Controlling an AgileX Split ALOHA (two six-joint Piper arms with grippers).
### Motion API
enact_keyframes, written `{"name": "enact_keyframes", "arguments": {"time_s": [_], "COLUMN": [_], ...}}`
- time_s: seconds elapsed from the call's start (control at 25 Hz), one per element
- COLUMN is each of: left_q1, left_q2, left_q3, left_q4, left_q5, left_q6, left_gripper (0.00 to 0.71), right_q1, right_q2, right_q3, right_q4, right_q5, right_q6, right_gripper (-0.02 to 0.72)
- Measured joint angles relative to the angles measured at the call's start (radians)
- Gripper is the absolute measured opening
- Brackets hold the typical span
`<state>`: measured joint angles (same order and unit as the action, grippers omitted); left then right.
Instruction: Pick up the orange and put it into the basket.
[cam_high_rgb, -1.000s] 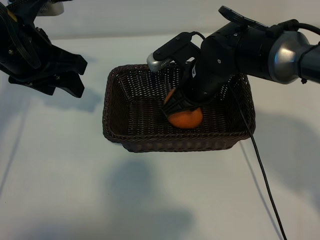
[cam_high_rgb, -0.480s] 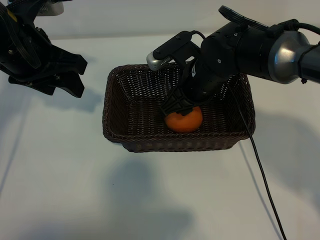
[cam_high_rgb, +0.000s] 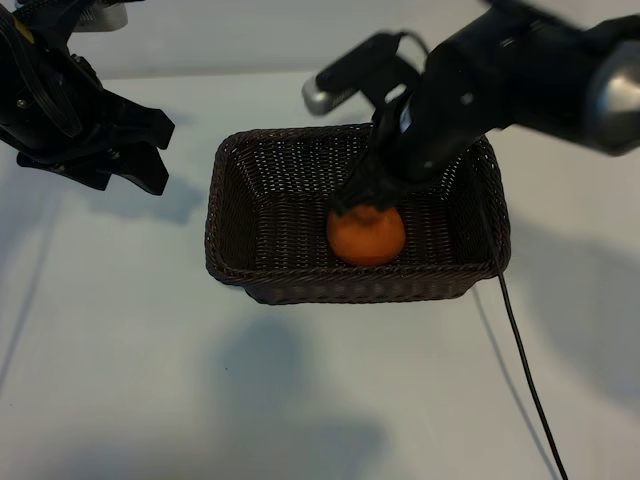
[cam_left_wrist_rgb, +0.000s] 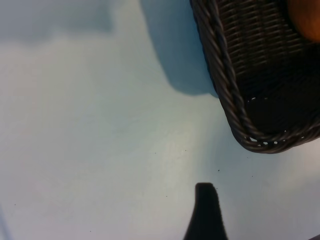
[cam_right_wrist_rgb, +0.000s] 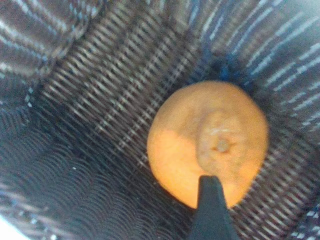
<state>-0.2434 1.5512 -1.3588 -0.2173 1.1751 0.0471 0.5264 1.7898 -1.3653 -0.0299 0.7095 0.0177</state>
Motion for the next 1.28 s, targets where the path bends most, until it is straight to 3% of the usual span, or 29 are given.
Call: {"name": "enact_keyframes", "arguments": {"time_s": [0.44, 0.68, 1.04, 1.28], "left_q1": [0.0, 0.0, 0.0, 0.0], "left_q2": [0.0, 0.0, 0.0, 0.0], "left_q3": [0.0, 0.0, 0.0, 0.0], "left_q4": [-0.019, -0.025, -0.025, -0.025], "left_q5": [0.0, 0.0, 0.0, 0.0], "left_q6": [0.0, 0.002, 0.002, 0.002], "left_gripper": [0.573, 0.573, 0.573, 0.573], "right_q1": [-0.001, -0.021, -0.25, -0.425], "right_q2": [-0.195, -0.196, -0.258, -0.278], "right_q3": [0.0, 0.0, 0.0, 0.0], "right_q4": [-0.029, -0.036, -0.062, -0.084], "right_q5": [0.048, 0.135, 0.344, 0.421], "right_q6": [0.001, 0.017, 0.022, 0.023], "right_gripper": [0.482, 0.479, 0.445, 0.439]}}
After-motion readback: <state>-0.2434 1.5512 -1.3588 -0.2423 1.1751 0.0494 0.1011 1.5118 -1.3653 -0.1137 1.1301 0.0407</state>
